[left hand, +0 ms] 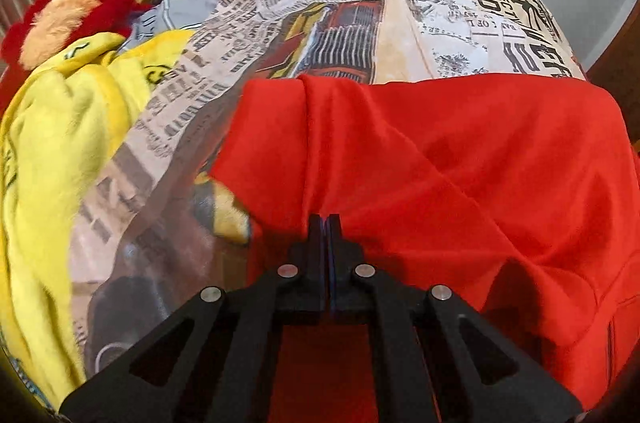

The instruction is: Fold large clothes

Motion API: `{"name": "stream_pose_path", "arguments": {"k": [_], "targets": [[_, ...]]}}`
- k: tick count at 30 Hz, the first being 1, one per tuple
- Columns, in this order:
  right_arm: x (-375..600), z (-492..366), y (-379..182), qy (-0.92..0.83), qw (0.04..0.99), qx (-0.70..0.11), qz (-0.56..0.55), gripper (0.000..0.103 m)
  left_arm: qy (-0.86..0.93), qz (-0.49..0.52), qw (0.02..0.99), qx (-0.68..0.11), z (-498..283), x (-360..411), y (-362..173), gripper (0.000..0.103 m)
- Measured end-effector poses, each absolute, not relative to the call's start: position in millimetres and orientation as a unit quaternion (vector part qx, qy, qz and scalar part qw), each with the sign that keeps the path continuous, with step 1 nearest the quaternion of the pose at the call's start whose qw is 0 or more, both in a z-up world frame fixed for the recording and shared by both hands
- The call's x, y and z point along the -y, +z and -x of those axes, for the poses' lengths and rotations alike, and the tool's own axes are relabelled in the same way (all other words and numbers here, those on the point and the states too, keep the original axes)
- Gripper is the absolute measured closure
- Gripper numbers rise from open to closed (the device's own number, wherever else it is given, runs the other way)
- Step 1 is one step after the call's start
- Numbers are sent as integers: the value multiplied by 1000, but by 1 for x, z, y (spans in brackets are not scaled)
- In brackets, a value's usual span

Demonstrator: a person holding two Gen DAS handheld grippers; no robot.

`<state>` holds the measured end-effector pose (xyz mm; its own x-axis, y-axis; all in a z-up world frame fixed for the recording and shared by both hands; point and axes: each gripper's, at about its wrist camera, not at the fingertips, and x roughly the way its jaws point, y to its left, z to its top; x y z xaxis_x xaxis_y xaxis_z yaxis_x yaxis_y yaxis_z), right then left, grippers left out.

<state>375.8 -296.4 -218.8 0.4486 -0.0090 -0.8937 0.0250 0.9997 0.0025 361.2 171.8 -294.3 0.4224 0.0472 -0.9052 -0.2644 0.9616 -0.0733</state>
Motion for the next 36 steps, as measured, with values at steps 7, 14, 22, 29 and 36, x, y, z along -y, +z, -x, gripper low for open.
{"name": "stream_pose_path", "arguments": {"k": [7,14,22,29,36], "targets": [[261,-343,-157,100,874,-475,-23,46,86,66,859,-500,-338,-162,-244,88],[181,-329,-152,212,857,-470,10,33,7,21,893,-449,-336,-106,-198,65],[142,-333,-211,222,812,-537,50,33,-27,7,875,-484,-349,-66,-237,47],[170,-309,-227,221,789,-571,46,21,-24,34,864,-501,-309,-85,-269,27],[183,-285,-215,210,788,-577,37,21,1,32,860,-509,-281,-93,-262,26]]}}
